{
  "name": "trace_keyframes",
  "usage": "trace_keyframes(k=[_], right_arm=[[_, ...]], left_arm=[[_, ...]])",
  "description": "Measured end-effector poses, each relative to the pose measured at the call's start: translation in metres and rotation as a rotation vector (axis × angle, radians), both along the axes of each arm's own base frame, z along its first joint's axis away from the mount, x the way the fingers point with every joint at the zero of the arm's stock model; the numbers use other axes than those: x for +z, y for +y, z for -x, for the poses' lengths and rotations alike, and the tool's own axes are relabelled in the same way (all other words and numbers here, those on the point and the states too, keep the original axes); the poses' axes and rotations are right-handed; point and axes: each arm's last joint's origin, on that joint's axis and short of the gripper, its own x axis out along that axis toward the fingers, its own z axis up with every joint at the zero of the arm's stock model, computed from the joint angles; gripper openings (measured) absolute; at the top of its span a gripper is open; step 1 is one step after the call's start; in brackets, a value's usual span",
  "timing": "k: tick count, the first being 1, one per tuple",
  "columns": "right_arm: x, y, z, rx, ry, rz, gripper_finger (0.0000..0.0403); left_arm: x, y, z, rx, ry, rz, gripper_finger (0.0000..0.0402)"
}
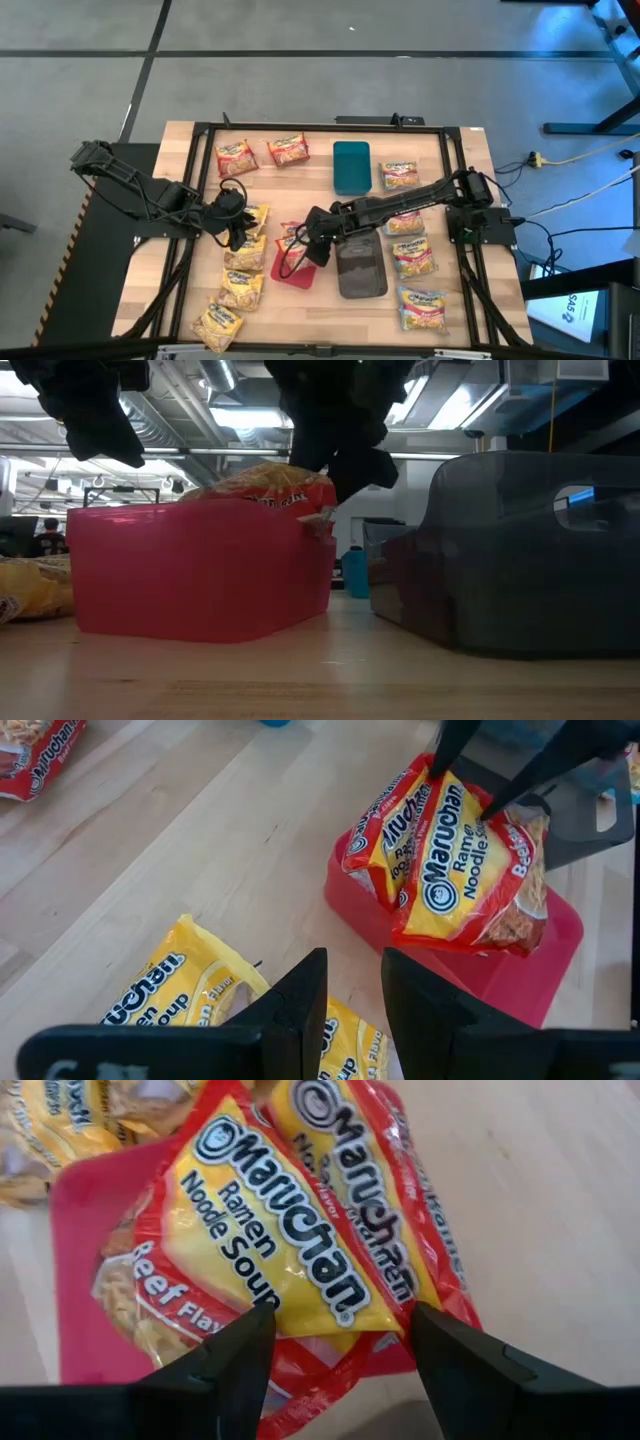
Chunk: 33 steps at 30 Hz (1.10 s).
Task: Sort Maruchan noodles
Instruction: Put the red bag into the red bin
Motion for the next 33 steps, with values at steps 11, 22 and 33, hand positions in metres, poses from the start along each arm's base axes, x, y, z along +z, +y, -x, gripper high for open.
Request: trace_keyframes(k=[11, 22, 33], right_arm=[[0.004, 0.002, -0.005, -0.012, -0.06, -0.037, 0.0204], [0.004, 0.004, -0.005, 0.018, -0.057, -0.081, 0.0036], [0.012, 0.003, -0.009, -0.008, -0.104, -0.034, 0.0002]], left_arm=[[0.0, 0.0, 0.0, 0.002, 0.004, -0.004, 0.0092], [0.0, 0.0, 0.0, 0.003, 0.003, -0.005, 0.0092], [0.0, 0.0, 0.0, 0.002, 0.004, -0.006, 0.0092]])
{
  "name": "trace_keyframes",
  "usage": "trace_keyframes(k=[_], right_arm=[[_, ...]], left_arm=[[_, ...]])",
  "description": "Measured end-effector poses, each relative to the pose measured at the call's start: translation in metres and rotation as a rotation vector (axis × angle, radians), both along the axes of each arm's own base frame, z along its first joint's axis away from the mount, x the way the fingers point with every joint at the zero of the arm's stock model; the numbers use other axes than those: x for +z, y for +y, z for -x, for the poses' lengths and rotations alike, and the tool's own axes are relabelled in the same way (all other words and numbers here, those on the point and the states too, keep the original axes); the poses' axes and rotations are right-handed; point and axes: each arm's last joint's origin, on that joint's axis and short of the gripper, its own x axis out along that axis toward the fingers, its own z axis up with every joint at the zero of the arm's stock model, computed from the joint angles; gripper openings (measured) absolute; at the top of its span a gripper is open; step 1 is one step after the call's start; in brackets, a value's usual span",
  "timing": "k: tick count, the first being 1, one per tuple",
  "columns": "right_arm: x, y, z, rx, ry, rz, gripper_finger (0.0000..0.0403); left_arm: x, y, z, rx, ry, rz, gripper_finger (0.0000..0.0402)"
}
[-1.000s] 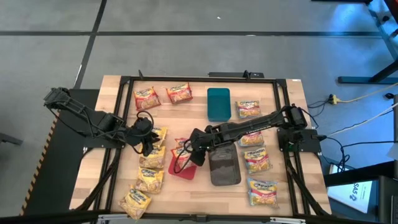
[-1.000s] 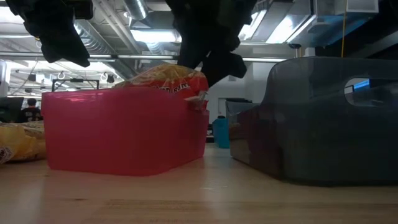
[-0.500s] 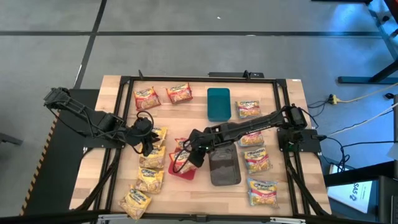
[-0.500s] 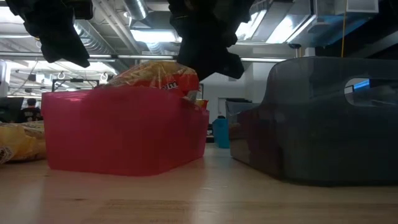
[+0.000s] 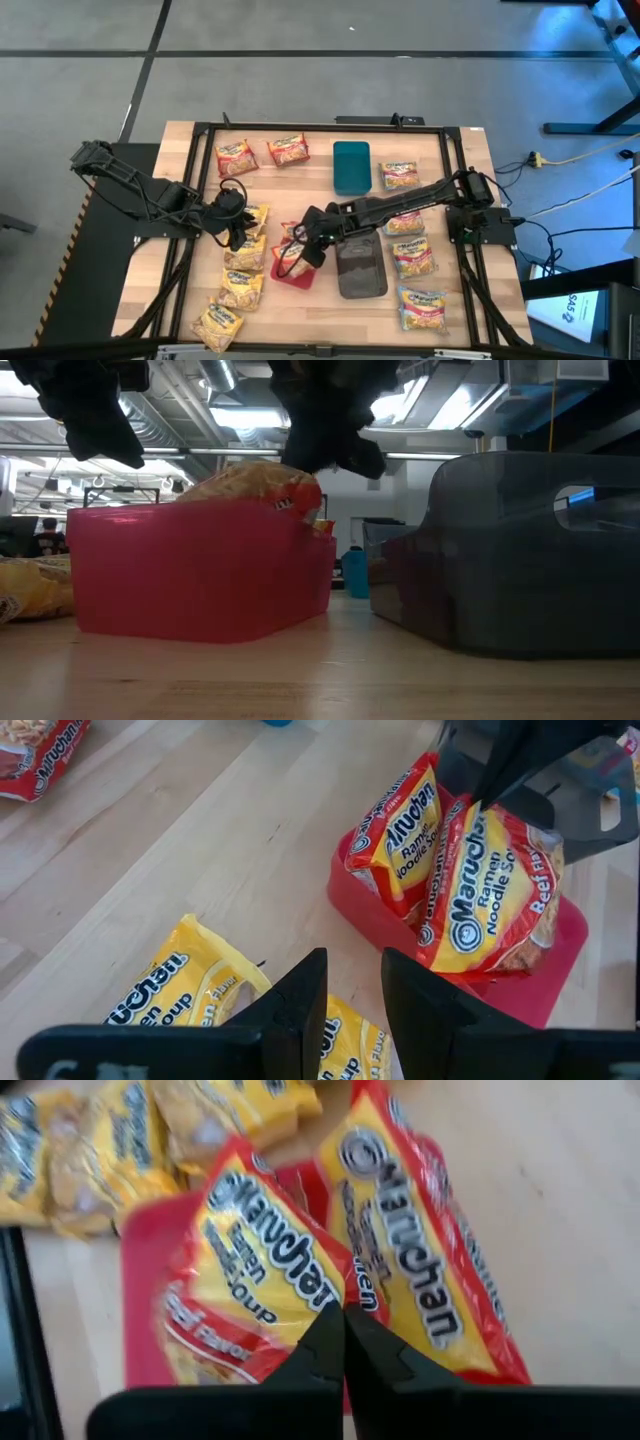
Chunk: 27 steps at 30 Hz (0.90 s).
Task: Sort Maruchan noodles
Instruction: Put the red bag into the red bin
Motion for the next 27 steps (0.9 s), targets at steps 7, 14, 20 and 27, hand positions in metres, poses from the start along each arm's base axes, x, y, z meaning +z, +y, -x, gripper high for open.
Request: trace_keyframes(k=[7, 14, 20, 27], right_arm=[[0.034, 0.014, -0.007, 0.015, -0.109, 0.08, 0.0002], [0.042, 0.033, -0.001, -0.019, -0.122, 0.151, 0.0], [0.013, 0.044, 0.006, -0.048, -0.023, 0.204, 0.0], [-0.017, 0.047, -0.003, -0.051, 0.009, 0.177, 0.0001]], left_arm=[[0.0, 0.0, 0.0, 0.001, 0.004, -0.003, 0.0092], [0.0, 0.0, 0.0, 0.002, 0.004, -0.008, 0.0092], [0.0, 0.0, 0.0, -0.012, 0.005, -0.027, 0.0092], [0.0, 0.0, 0.0, -0.012, 0.002, -0.026, 0.0092]])
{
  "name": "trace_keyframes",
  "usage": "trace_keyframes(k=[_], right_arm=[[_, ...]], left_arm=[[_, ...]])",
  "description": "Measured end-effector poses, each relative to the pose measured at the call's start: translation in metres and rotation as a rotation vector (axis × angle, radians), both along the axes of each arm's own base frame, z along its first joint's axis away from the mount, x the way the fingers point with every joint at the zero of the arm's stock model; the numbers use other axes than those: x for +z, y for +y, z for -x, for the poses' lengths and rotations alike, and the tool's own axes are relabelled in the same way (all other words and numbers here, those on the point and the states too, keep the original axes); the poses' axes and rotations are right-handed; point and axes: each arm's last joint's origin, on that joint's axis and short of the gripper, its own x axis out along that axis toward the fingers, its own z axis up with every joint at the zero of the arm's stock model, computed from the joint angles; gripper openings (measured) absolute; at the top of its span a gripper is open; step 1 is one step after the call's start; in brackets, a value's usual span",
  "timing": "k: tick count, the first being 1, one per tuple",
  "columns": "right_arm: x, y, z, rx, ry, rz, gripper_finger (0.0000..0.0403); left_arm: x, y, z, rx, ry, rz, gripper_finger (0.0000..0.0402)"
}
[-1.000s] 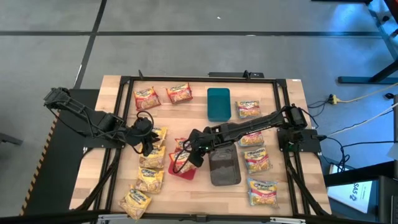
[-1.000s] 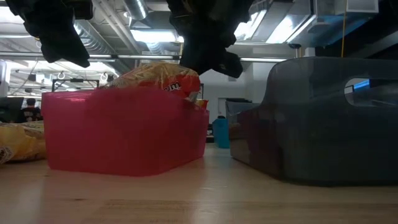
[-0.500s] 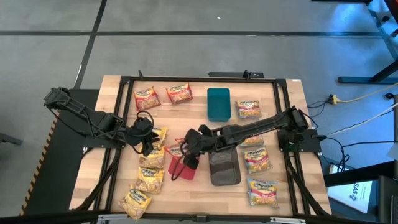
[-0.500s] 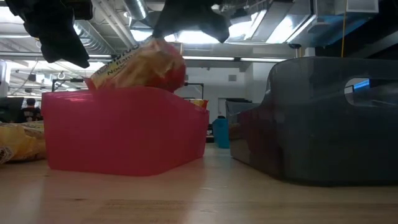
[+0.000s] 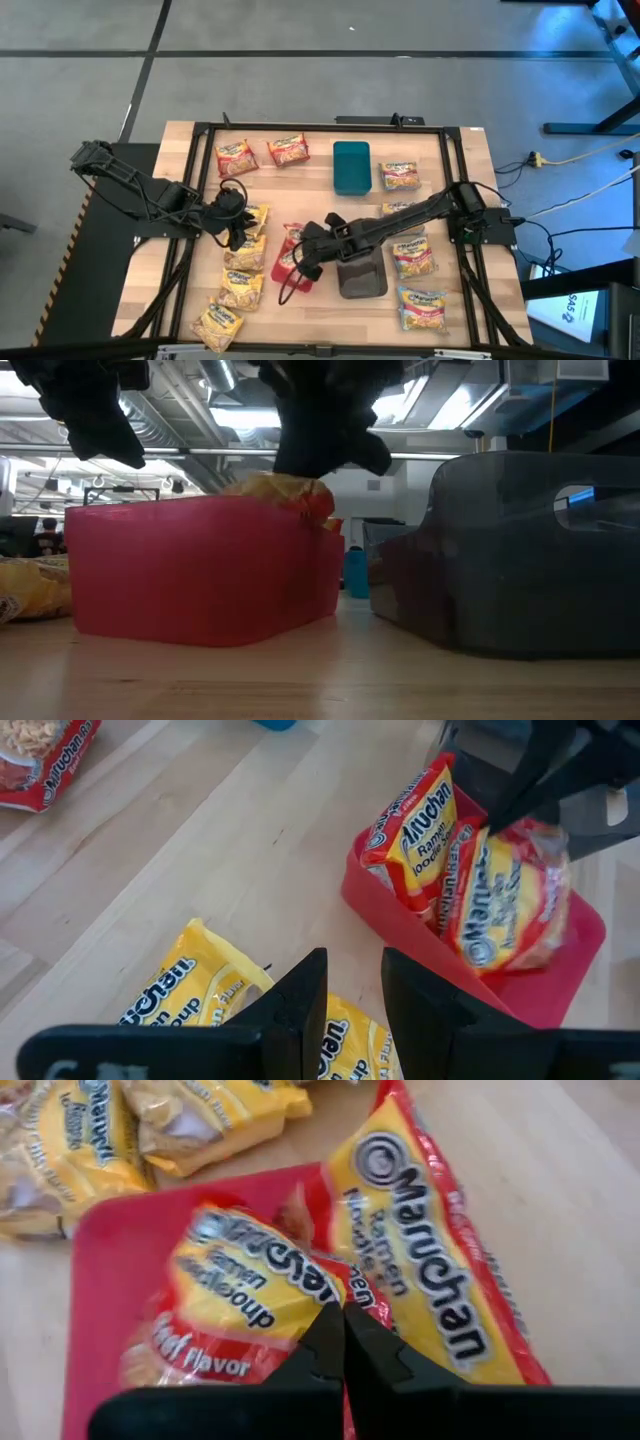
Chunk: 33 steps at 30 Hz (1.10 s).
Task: Sort Maruchan noodles
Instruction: Put the red bag into the red bin
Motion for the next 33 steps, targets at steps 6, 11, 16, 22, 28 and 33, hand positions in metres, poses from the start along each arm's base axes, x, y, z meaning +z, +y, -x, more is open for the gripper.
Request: trace_keyframes(k=[6, 11, 16, 22, 28, 33], right_arm=[[0.017, -0.001, 0.003, 0.023, -0.046, 0.012, 0.002], [0.041, -0.003, 0.007, 0.037, -0.111, 0.049, 0.0057], [0.042, -0.004, 0.007, 0.074, -0.102, 0.067, 0.0102], [0.036, -0.015, 0.002, 0.091, -0.074, 0.051, 0.0157], [0.035, -0.032, 0.0, 0.093, -0.037, 0.008, 0.0212], [0.028, -0.036, -0.004, 0.145, -0.003, -0.088, 0.0255]], left_arm=[[0.0, 0.0, 0.0, 0.0, 0.001, 0.0, 0.0092], [0.0, 0.0, 0.0, -0.001, 0.001, 0.0, 0.0092], [0.0, 0.0, 0.0, -0.001, 0.001, 0.0, 0.0092], [0.0, 0.0, 0.0, -0.001, 0.001, 0.001, 0.0092], [0.0, 0.0, 0.0, -0.006, 0.004, 0.007, 0.0092], [0.0, 0.0, 0.0, -0.007, 0.004, 0.006, 0.0092]])
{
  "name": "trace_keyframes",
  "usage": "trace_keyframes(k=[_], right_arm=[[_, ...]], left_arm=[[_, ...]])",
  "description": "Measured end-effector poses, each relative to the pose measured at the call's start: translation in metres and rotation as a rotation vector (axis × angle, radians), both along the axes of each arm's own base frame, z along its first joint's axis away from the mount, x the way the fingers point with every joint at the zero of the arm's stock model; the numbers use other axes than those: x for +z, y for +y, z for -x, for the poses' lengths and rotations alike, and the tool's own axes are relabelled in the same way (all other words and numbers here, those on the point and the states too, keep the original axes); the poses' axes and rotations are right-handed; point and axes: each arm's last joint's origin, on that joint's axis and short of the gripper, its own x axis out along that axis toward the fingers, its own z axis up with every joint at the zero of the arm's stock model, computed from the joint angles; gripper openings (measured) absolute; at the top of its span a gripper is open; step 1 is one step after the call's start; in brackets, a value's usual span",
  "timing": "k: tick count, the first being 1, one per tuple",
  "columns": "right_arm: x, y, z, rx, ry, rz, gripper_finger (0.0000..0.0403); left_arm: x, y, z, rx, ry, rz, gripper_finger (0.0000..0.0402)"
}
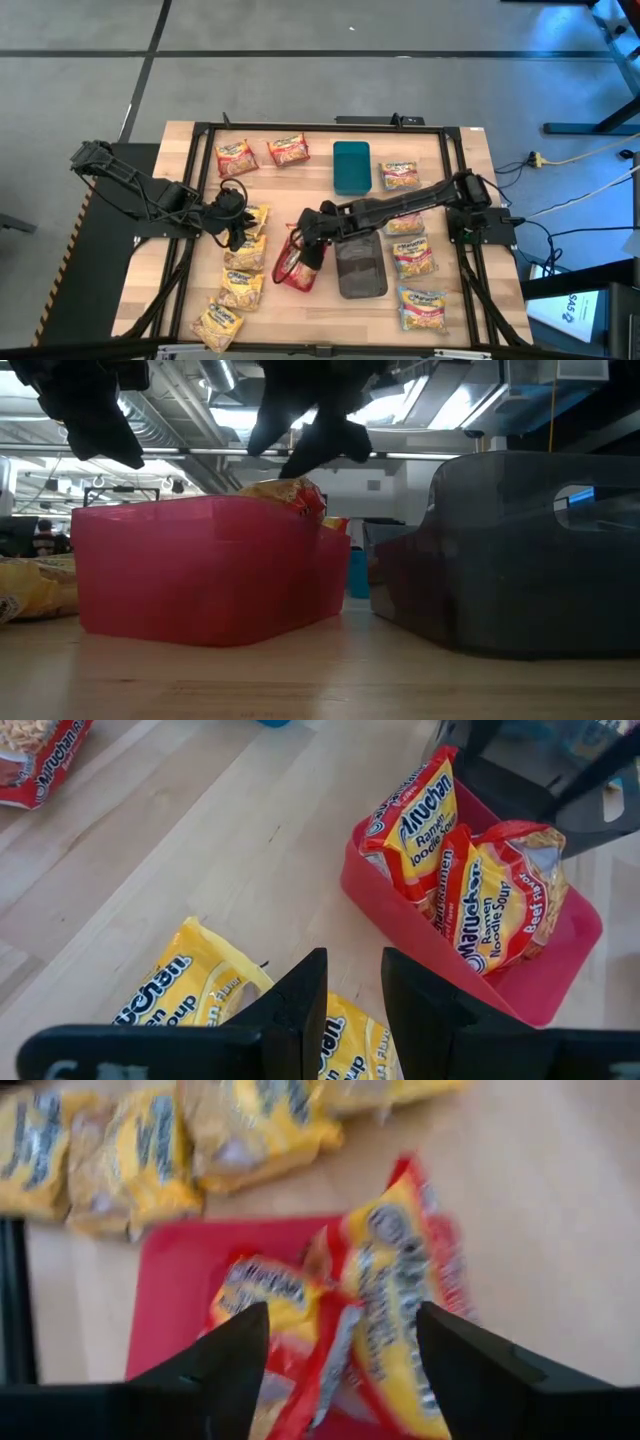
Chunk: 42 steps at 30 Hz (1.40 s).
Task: Sort Maruchan noodles
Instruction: Put the red bag into the red bin
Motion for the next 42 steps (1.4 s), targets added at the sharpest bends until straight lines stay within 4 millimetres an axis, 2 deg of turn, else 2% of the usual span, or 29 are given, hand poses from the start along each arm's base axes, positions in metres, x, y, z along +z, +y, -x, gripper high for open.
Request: trace_keyframes(k=[4, 7, 13, 29, 35, 42], right_arm=[[-0.014, 0.003, -0.004, 0.02, 0.042, -0.03, 0.0278], [-0.017, 0.002, -0.005, -0.007, 0.046, -0.014, 0.0284], [-0.017, 0.0, -0.005, -0.018, 0.039, 0.022, 0.0281], [-0.045, 0.007, -0.013, 0.059, 0.107, -0.092, 0.028], [-0.046, 0.009, -0.016, 0.092, 0.092, -0.153, 0.028], [-0.046, 0.009, -0.016, 0.041, 0.097, -0.185, 0.0275]], left_arm=[[0.0, 0.0, 0.0, -0.012, 0.002, -0.013, 0.0092], [0.0, 0.0, 0.0, -0.011, 0.002, -0.013, 0.0092], [0.0, 0.0, 0.0, -0.012, 0.002, -0.013, 0.0092], [0.0, 0.0, 0.0, -0.011, 0.001, -0.013, 0.0092], [0.0, 0.0, 0.0, -0.011, 0.0, -0.012, 0.0092], [0.0, 0.0, 0.0, -0.011, -0.001, -0.011, 0.0092]])
